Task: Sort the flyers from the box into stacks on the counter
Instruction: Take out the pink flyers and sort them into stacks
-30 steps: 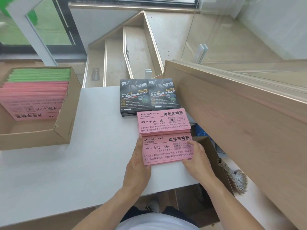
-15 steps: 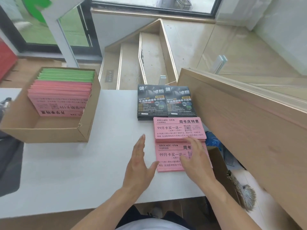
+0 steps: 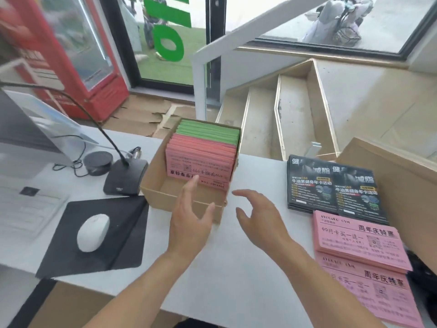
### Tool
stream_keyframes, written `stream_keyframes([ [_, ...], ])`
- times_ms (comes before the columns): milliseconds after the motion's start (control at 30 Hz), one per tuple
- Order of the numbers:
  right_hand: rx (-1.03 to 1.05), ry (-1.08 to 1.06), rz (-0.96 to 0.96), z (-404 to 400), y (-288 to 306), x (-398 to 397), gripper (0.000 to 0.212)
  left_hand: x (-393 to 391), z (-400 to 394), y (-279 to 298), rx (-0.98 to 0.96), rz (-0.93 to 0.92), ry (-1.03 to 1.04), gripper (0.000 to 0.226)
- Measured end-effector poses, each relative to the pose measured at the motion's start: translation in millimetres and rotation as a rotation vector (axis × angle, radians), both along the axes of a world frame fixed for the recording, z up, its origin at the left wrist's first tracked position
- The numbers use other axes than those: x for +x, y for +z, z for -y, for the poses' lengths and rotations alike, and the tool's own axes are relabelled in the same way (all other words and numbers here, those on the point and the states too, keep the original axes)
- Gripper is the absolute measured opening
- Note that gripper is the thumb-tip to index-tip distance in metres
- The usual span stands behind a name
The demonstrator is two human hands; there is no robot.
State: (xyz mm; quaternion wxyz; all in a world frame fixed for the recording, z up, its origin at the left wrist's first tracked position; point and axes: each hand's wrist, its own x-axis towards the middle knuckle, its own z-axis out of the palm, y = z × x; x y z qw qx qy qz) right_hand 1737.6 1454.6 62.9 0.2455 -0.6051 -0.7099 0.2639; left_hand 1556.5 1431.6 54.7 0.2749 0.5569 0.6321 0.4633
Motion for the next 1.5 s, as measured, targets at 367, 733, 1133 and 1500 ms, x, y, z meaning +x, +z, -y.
stream_keyframes([
  [367,0.019,0.101,0.457,-113,-13,-92,0.069,-103,-130,-9,0.009,-0.548,-0.211,0.062],
  [733,0.235,0.038,0.557,-107,-33,-97,0.058,-104,-137,-15,-0.153,-0.599,-0.234,0.098],
  [1133,0.321,0.02,0.507,-107,-34,-98,0.057,-107,-139,-21,-0.145,-0.526,-0.159,0.095],
  [1500,0.056,0.106,0.564,-103,-15,-100,0.085,-107,-138,-22,-0.107,-0.461,-0.105,0.091],
])
